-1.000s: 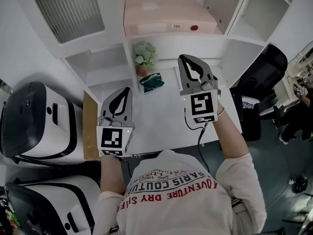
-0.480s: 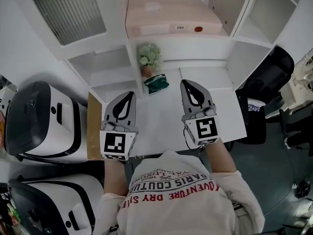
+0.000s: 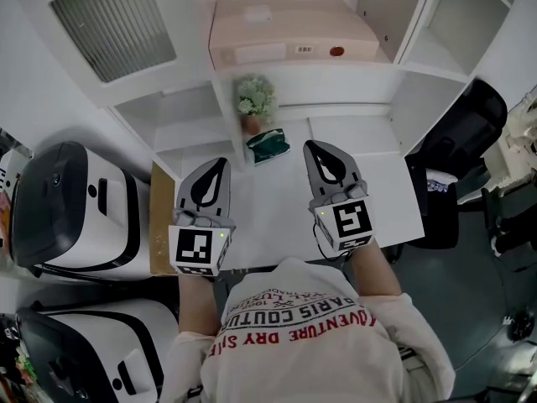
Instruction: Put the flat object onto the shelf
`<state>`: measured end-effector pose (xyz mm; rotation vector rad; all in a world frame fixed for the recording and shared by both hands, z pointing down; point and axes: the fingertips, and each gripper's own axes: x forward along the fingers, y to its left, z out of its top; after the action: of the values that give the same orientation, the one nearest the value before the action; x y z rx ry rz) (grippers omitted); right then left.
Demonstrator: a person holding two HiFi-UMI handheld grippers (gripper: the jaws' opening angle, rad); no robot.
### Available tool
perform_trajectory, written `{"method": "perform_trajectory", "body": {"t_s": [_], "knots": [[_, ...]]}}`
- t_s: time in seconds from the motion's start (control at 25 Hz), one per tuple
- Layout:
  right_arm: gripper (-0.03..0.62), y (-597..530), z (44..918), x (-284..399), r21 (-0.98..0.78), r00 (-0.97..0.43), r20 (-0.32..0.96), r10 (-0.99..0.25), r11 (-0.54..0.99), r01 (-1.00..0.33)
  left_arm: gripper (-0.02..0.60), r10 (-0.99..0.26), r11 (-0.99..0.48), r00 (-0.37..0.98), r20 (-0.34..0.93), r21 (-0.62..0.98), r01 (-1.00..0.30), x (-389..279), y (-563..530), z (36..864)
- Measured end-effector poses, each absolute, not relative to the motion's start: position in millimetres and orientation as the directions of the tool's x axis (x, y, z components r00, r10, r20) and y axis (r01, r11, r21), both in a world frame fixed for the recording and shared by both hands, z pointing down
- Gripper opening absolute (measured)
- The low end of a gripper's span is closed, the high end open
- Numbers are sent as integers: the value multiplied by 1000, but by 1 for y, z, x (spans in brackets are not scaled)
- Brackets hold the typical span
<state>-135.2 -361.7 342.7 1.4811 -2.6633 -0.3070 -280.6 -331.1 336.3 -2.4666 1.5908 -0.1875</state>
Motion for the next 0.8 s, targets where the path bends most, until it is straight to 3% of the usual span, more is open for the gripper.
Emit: {"method": "perform_trajectory", "body": {"t_s": [0.8], "knots": [[26, -366, 342, -115, 187, -528, -25, -849, 514, -837, 14, -894, -436, 448, -15, -208, -876, -260, -335, 333]]}}
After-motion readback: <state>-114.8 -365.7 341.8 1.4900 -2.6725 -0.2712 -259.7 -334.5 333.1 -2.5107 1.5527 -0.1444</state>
